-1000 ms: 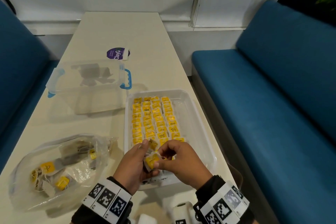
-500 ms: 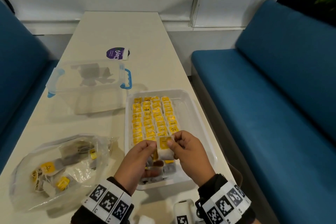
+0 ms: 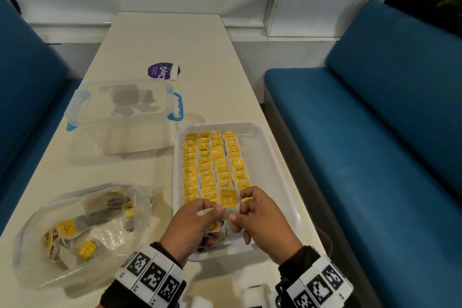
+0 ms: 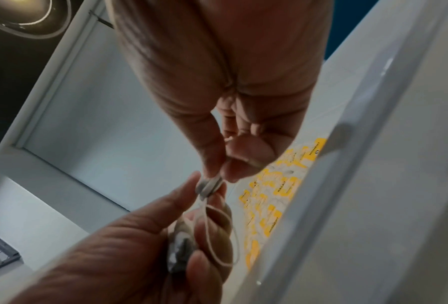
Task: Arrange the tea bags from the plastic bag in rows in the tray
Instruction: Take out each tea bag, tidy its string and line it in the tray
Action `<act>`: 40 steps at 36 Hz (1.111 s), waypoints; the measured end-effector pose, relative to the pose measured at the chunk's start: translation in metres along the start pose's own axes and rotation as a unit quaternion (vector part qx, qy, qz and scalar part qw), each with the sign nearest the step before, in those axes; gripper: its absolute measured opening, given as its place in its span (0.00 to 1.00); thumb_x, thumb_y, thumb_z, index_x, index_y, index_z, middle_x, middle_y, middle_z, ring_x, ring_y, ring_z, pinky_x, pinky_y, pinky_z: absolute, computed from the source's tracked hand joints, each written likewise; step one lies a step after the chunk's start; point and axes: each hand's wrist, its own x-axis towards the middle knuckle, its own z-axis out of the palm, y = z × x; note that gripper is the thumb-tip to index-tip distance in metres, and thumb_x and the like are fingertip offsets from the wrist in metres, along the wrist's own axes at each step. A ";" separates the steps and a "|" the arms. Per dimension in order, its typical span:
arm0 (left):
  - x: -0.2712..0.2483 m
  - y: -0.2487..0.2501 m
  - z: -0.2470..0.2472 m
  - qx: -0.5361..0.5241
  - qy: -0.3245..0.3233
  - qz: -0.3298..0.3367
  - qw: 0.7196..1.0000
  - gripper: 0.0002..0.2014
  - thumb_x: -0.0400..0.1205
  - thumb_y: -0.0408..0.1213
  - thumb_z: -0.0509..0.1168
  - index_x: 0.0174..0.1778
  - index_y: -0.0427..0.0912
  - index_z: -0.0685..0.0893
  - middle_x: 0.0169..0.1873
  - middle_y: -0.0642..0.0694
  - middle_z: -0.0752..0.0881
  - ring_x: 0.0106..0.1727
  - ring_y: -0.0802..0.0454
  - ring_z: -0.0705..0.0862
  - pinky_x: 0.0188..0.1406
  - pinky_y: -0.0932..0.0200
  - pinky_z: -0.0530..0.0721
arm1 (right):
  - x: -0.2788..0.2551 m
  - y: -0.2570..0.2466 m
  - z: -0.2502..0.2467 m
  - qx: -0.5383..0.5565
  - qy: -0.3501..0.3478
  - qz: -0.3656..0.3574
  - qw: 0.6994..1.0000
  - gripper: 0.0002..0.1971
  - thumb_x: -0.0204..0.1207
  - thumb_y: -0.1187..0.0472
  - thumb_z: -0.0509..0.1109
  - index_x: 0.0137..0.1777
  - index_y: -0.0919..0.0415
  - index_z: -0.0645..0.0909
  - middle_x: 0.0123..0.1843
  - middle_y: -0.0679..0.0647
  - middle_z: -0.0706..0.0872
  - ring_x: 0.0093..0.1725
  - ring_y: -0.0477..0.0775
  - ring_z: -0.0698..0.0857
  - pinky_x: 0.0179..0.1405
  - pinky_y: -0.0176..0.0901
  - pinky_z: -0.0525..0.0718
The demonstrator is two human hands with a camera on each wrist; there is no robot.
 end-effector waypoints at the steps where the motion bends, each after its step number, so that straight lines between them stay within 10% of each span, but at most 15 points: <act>1: 0.000 0.000 -0.001 0.000 0.003 0.001 1.000 0.06 0.80 0.33 0.66 0.39 0.35 0.80 0.27 0.41 0.81 0.18 0.54 0.77 0.15 0.66 0.75 | 0.001 0.002 -0.001 -0.009 0.017 0.001 1.000 0.13 0.74 0.71 0.71 0.53 0.58 0.72 0.35 0.58 0.74 0.29 0.48 0.81 0.19 0.37 0.74; 8: 0.006 0.001 -0.013 0.001 0.044 0.035 0.998 0.05 0.81 0.33 0.64 0.46 0.35 0.83 0.31 0.44 0.83 0.23 0.54 0.79 0.19 0.65 0.78 | 0.011 0.010 -0.023 -0.152 0.158 -0.019 0.975 0.09 0.77 0.70 0.65 0.47 0.54 0.74 0.36 0.54 0.78 0.35 0.48 0.77 0.30 0.29 0.72; 12: 0.007 -0.001 -0.017 0.000 0.053 0.039 0.998 0.04 0.81 0.32 0.64 0.46 0.37 0.84 0.33 0.45 0.84 0.25 0.55 0.81 0.20 0.63 0.79 | 0.015 0.011 -0.027 -0.210 0.142 -0.002 0.967 0.12 0.79 0.71 0.61 0.56 0.54 0.69 0.28 0.48 0.73 0.27 0.43 0.72 0.25 0.29 0.69; 17: 0.009 -0.003 -0.018 -0.002 0.049 0.036 0.998 0.03 0.81 0.31 0.64 0.46 0.38 0.84 0.33 0.45 0.84 0.25 0.55 0.81 0.21 0.62 0.80 | 0.018 0.015 -0.022 -0.269 0.125 0.043 0.954 0.15 0.74 0.74 0.58 0.54 0.55 0.65 0.32 0.52 0.75 0.32 0.51 0.76 0.38 0.52 0.80; 40: 0.012 -0.002 -0.016 -0.060 0.034 0.016 0.998 0.03 0.79 0.24 0.64 0.42 0.34 0.82 0.30 0.44 0.83 0.31 0.48 0.86 0.25 0.63 0.85 | 0.026 0.018 -0.019 -0.471 0.056 0.039 0.879 0.13 0.78 0.70 0.56 0.53 0.55 0.78 0.51 0.51 0.71 0.49 0.53 0.76 0.50 0.41 0.78</act>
